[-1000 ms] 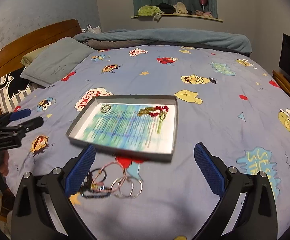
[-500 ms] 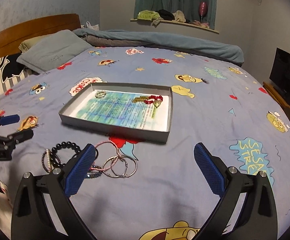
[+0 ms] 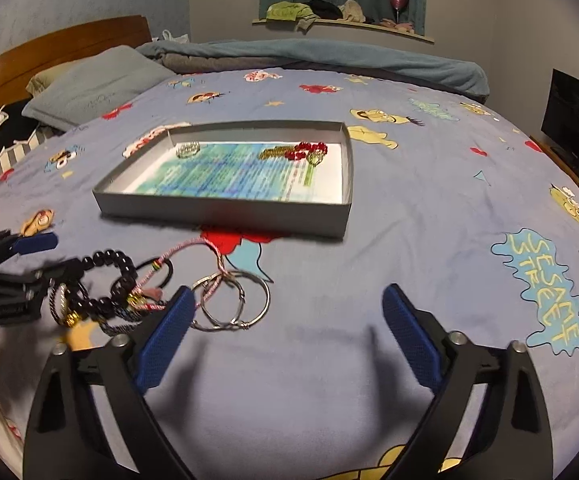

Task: Organize jewelry
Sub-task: 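Close the left tool on the black bead bracelet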

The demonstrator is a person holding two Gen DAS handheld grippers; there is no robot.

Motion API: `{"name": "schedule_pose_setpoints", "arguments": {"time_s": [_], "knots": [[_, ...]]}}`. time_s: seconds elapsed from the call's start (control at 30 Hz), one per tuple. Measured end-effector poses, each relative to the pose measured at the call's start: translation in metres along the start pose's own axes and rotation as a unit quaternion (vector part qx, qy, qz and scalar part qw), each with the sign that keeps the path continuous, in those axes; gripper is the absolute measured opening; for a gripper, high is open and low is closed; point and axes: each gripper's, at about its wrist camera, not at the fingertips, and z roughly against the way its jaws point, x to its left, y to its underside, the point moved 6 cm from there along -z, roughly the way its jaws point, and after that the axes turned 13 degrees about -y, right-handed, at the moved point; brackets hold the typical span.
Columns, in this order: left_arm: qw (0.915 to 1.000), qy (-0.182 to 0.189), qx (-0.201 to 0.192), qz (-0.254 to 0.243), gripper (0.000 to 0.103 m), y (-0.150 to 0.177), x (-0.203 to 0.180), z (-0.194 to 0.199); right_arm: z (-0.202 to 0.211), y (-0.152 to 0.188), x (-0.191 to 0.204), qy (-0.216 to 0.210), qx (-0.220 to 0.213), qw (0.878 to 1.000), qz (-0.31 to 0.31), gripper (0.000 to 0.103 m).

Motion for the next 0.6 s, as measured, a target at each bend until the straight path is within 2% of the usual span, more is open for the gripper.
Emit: {"name": "schedule_pose_setpoints", "arguments": {"time_s": [0.17,0.33,0.6], "knots": [[0.9999,0.008,0.012,-0.008,0.046,0.001,-0.008,-0.012,-0.007,0.005,-0.002,-0.002,0.001,1.0,0.01,0.066],[0.9997,0.004,0.016,-0.02,0.036,0.003,-0.012,-0.019,-0.019,0.009,-0.005,-0.008,0.013,1.0,0.007,0.049],[0.9994,0.006,0.014,-0.031,0.02,0.004,-0.018,-0.023,-0.024,0.012,0.012,-0.047,0.013,0.999,0.019,0.049]]}}
